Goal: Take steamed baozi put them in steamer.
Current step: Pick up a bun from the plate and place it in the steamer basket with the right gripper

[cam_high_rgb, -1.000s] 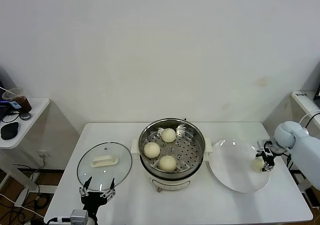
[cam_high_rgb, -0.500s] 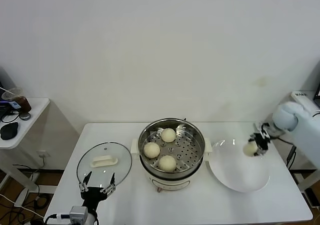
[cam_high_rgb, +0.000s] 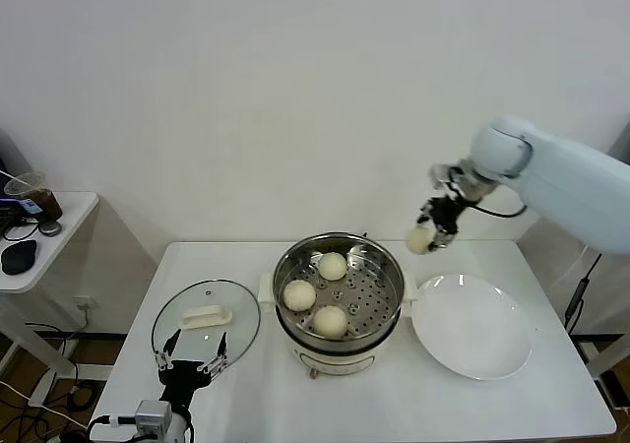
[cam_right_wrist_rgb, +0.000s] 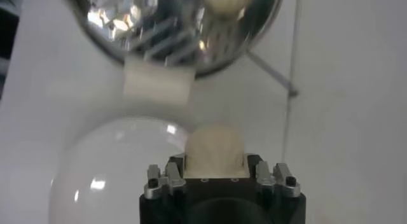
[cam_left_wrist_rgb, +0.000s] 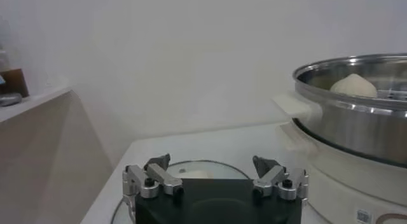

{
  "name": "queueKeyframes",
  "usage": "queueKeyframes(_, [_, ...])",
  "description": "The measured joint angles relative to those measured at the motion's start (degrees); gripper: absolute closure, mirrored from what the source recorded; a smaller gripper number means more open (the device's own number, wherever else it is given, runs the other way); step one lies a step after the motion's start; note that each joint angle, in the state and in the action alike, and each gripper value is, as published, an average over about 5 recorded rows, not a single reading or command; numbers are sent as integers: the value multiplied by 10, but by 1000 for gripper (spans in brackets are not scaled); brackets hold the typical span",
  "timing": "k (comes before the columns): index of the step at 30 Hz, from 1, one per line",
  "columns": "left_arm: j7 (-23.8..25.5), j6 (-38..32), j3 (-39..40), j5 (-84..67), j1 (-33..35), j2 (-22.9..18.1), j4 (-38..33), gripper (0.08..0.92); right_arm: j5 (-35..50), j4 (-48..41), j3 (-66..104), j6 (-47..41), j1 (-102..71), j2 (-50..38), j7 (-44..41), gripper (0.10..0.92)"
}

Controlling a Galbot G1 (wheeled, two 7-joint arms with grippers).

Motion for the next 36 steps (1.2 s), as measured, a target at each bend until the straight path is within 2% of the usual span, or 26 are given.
queueKeyframes(6, [0,0,-1,-3,-4,0,2,177,61,-3,-52,-30,35,63,13,448])
queueKeyframes(13, [1,2,-5,-11,-10,3,8,177,89,-3,-93,-51,43,115,30,448])
queueKeyframes(36, [2,4,-8,-18,-16,4,18,177,58,9,-130,-79,-3,139,61,448])
